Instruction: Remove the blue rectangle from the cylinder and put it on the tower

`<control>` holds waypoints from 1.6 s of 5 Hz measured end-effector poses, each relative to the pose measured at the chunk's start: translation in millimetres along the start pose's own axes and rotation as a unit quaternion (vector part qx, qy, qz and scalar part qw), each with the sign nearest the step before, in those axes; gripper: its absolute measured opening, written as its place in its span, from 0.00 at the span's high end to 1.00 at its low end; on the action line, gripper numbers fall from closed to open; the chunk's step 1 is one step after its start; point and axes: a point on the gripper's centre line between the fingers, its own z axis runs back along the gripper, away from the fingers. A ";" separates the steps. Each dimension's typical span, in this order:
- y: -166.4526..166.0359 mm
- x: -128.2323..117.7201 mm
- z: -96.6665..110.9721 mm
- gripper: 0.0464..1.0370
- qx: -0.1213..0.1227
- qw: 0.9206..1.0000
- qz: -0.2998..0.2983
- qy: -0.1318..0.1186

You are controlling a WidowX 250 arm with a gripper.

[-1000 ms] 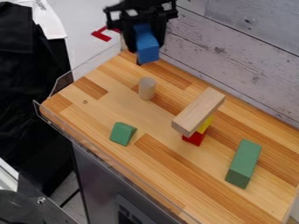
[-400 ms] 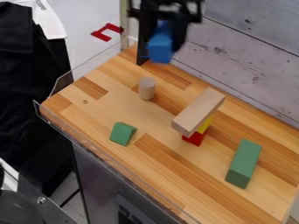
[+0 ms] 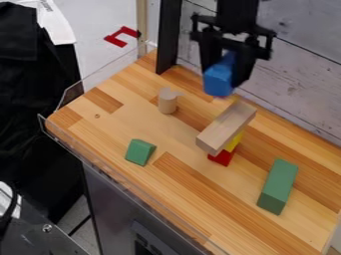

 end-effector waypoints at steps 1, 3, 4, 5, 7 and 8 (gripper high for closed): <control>-4.1 -13.6 3.0 0.46 -0.027 1.000 -0.008 -0.012; -8.6 -23.4 11.3 0.46 -0.019 0.999 -0.025 -0.031; -15.6 -22.1 -1.4 0.46 -0.013 0.999 -0.043 -0.012; -19.2 -13.5 -13.2 0.46 0.012 0.998 -0.067 -0.004; -19.2 -8.4 -17.8 0.46 0.037 0.997 -0.072 -0.012; -18.5 -8.5 -17.9 0.46 0.043 0.997 -0.065 -0.012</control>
